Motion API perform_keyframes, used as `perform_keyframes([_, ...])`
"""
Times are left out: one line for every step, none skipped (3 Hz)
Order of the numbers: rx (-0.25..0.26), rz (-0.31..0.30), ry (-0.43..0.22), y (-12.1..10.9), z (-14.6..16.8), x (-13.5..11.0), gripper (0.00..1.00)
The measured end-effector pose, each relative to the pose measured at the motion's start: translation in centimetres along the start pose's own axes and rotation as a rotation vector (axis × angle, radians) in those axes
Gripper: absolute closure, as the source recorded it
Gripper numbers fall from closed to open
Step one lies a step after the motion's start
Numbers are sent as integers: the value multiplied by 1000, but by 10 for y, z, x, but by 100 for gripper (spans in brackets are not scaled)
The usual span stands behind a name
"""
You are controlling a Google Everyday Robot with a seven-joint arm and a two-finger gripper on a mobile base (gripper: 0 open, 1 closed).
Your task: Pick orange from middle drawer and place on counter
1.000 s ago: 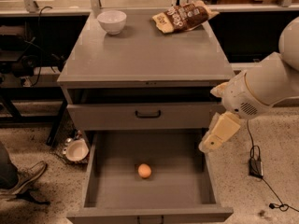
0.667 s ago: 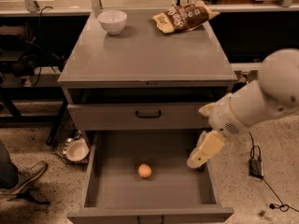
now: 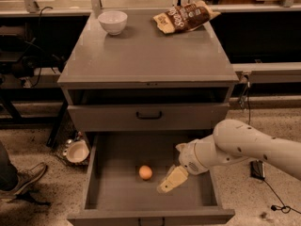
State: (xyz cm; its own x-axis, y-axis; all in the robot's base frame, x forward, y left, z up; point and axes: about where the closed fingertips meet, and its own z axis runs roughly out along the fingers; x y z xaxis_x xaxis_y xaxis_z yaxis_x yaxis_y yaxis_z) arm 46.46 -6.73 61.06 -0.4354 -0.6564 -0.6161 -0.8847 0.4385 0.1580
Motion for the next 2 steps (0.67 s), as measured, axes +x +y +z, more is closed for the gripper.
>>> perform_keyframes([-4, -1, 2, 1, 0, 0, 0])
perform_keyframes([15, -25, -18, -15, 25, 5, 0])
